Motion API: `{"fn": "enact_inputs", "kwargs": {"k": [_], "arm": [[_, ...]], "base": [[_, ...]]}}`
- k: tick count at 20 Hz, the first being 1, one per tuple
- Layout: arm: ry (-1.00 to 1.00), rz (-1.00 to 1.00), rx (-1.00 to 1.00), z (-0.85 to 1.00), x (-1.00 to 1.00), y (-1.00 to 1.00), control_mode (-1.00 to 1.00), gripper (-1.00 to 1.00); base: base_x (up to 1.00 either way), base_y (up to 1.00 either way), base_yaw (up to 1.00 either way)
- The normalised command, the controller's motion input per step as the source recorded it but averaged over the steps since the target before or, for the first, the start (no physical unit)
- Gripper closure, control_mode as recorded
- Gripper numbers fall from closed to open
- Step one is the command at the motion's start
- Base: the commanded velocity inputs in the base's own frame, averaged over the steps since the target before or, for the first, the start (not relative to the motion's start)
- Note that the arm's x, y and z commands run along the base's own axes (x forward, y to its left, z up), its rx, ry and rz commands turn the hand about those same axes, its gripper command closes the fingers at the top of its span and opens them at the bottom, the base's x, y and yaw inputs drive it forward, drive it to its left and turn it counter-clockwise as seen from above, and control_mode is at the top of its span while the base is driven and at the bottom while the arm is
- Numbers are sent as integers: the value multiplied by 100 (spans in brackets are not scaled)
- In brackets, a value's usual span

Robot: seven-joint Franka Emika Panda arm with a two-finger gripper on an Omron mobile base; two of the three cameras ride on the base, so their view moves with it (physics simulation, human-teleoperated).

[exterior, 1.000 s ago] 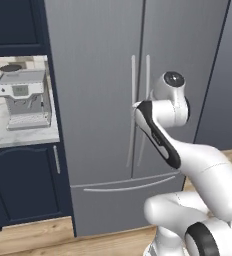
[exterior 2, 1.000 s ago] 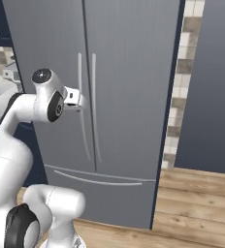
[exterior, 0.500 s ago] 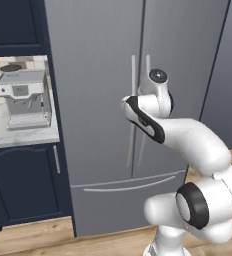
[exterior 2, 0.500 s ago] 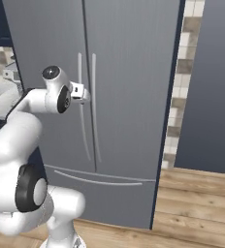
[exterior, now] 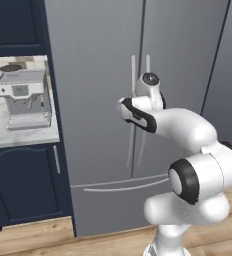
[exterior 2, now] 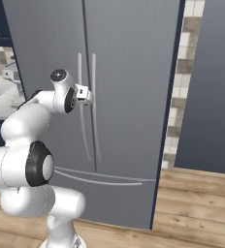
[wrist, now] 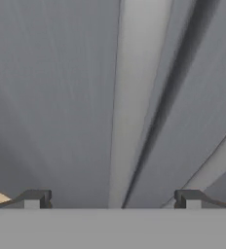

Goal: Take the lemon wedge from the fridge and place it on the plate with fish on the dining counter.

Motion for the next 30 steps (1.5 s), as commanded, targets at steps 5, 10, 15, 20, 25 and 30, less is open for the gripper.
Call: {"fn": "enact_inputs", "kwargs": {"k": [5,10,15,20,25,30], "arm": [[0,0,0,-30,46,0,-100,-100],[0,0,0,-28,55,0,-100,-100],[0,0,0,-31,61,0,-100,100],[-4,0,0,-10,17,0,-100,100],[0,0,0,0,-6,1,-100,100],[-3,0,0,25,-85,61,-100,100]], "base": [[0,0,0],[0,0,0],[0,0,0],[0,0,0],[0,0,0],[0,0,0]]}}
